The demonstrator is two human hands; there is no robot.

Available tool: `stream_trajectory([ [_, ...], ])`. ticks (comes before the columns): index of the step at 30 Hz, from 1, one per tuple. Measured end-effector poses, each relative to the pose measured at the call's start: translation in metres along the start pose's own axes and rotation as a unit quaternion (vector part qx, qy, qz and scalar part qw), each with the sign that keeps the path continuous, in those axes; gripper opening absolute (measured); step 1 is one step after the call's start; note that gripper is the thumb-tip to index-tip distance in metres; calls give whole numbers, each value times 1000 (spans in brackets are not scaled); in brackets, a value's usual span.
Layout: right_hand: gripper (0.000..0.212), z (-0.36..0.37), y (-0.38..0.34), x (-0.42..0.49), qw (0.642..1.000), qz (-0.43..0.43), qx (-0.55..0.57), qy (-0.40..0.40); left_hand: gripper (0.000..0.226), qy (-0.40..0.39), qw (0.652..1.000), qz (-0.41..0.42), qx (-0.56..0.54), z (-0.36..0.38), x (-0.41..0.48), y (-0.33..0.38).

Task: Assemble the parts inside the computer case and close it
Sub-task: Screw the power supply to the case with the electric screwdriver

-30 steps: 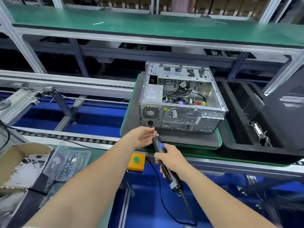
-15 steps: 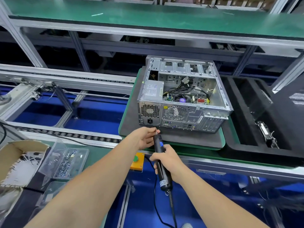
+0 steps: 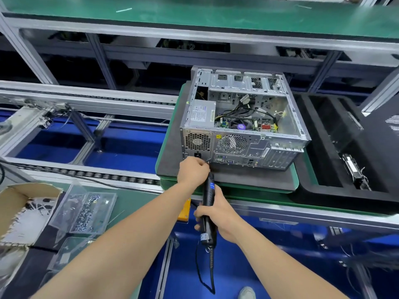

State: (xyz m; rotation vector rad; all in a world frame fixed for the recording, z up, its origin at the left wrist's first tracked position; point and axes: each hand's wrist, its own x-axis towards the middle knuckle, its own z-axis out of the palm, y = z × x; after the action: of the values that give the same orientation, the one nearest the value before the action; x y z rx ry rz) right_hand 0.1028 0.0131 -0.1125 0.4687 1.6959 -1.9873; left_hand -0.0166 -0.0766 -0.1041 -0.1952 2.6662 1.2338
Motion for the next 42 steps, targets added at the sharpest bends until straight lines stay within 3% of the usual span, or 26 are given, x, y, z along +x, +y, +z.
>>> stream_trajectory([
  [3, 86, -3, 1, 0, 1000, -4, -13, 0, 17, 108, 968, 183, 133, -16, -8, 10],
  [5, 88, -2, 2, -1, 1000, -3, -16, 6, 10, 195, 894, 385, 122, -27, -9, 24],
  [7, 90, 0, 2, 0, 1000, -3, -21, 13, 23, 209, 828, 503, 131, -39, 0, 48],
  [8, 90, 1, 3, 0, 1000, -1, -24, 15, 35, 175, 824, 511, 173, -45, 9, 62],
  [11, 91, 3, 4, 2, 999, 5, -24, 23, 54, -21, 818, 442, 367, -58, 30, 101],
  [13, 89, 4, 7, 2, 999, 9, -16, 26, 50, -78, 804, 416, 418, -57, 37, 111],
  [22, 100, 2, 33, -14, 998, 21, -37, 42, 40, -37, 823, 459, 334, -44, 24, 93],
  [28, 97, 9, 46, -29, 998, 29, -36, 36, 39, -3, 830, 475, 291, -43, 3, 74],
  [33, 92, 16, 54, -37, 999, 32, -31, 27, 40, -24, 847, 453, 277, -48, -11, 69],
  [35, 92, 16, 55, -38, 999, 31, -32, 26, 31, 19, 852, 488, 189, -48, -17, 62],
  [36, 93, 17, 56, -38, 999, 30, -33, 26, 24, 85, 858, 494, 117, -48, -22, 54],
  [37, 93, 17, 55, -38, 999, 29, -34, 26, 17, 172, 864, 471, 49, -46, -28, 44],
  [39, 94, 16, 55, -38, 999, 26, -33, 28, 4, 306, 888, 336, -66, -35, -45, 16],
  [40, 93, 16, 55, -38, 999, 24, -32, 29, 2, 315, 910, 238, -123, -26, -52, -1],
  [42, 91, 16, 55, -39, 999, 19, -30, 31, 3, 237, 945, 11, -225, -7, -62, -30],
])
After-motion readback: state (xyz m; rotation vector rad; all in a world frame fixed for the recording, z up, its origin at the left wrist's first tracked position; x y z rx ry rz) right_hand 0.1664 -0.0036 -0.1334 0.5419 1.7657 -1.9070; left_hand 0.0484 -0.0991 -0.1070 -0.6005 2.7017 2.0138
